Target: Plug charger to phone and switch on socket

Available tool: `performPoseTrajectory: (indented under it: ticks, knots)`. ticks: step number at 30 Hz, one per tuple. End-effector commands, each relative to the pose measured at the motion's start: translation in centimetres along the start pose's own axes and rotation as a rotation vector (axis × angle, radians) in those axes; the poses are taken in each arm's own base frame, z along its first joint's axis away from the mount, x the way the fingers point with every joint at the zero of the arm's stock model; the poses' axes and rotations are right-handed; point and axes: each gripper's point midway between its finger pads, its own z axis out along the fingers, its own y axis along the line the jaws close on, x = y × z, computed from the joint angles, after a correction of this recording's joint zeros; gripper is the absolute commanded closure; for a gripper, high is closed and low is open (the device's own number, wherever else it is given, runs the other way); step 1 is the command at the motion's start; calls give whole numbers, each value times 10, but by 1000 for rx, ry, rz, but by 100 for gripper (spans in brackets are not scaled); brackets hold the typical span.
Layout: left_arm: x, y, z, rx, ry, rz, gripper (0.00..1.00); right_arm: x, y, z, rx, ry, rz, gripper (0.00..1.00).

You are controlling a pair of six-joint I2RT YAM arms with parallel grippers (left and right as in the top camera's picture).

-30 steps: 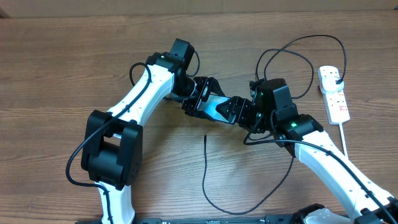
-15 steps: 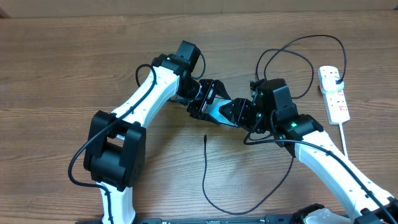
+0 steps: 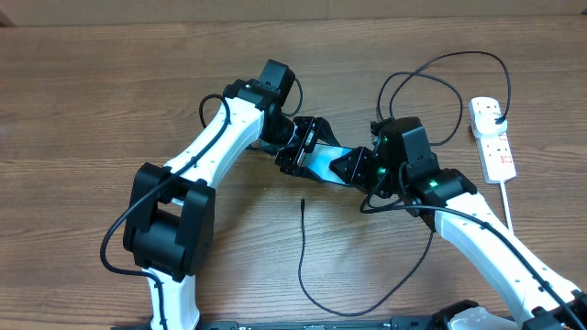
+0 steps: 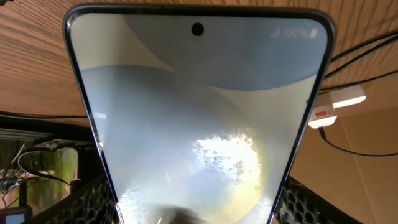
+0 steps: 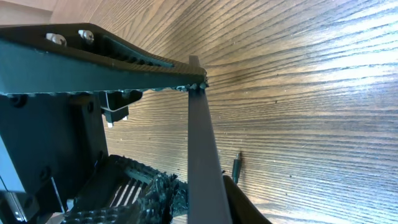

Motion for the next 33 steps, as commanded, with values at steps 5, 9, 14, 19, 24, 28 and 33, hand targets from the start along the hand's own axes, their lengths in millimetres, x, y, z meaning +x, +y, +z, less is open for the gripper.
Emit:
performPoseTrajectory:
  ticks: [5, 9, 14, 19, 24, 28, 33]
  knots:
    - [14, -7, -1, 10, 50, 6, 96, -6, 8, -2, -8, -19, -14, 79]
    - [14, -7, -1, 10, 51, 6, 96, -6, 5, -2, 6, -25, -11, 80]
    - [14, -7, -1, 10, 51, 6, 96, -7, 5, -2, 8, -27, -11, 81]
    - [14, -7, -1, 10, 51, 7, 96, -7, 5, -2, 8, -28, -11, 87]
    - [15, -7, 0, 7, 47, 8, 96, -7, 5, -2, 8, -28, -11, 90]
    - [15, -6, 1, 4, 44, 11, 96, -7, 5, -2, 8, -27, -11, 93]
    - [15, -6, 1, 4, 44, 11, 96, -7, 5, -2, 8, -28, -11, 96]
